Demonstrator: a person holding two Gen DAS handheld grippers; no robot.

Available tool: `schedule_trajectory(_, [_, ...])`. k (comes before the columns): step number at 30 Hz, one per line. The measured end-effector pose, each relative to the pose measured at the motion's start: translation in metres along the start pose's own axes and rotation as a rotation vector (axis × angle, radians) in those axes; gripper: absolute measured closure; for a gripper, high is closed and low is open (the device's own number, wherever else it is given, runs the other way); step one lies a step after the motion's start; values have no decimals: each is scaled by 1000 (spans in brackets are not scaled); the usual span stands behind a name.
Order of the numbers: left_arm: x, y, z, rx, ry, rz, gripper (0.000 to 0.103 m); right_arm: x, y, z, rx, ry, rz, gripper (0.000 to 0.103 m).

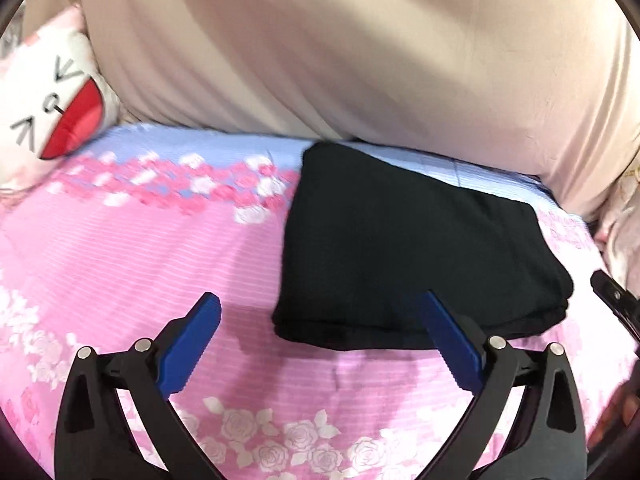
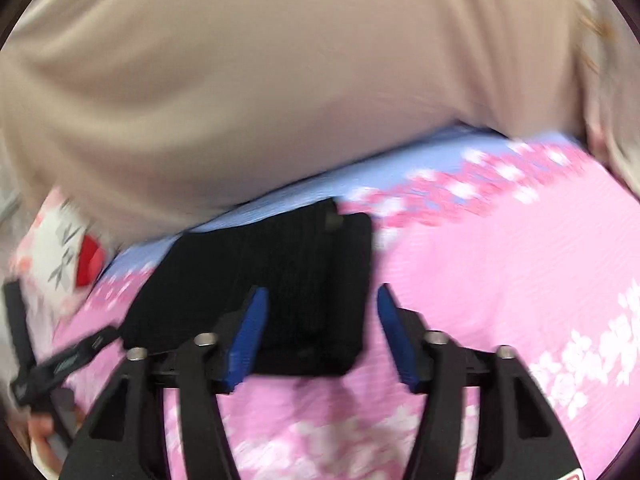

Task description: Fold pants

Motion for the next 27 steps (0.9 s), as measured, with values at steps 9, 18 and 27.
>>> schedule_trajectory(9, [-11, 2, 10, -7, 39, -13, 5, -77, -16, -7, -17, 254, -57, 103])
schedule_trajectory(18, [-7, -13, 21, -80, -17, -104, 5, -23, 34, 34, 61, 21, 122, 48])
schedule_trajectory(27, [7, -25, 28, -125, -93, -115, 5, -6, 70, 52, 194, -103, 308, 16])
Point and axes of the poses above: each gripper's, at about its wrist camera, not at the fingertips, and x roughly against the way its jaws point, y to its left, z to its underside, the point moved 1 cm from there along -x, roughly the way its jaws point, and after that the axes turned 13 degrees about y, right-handed, at the moved point
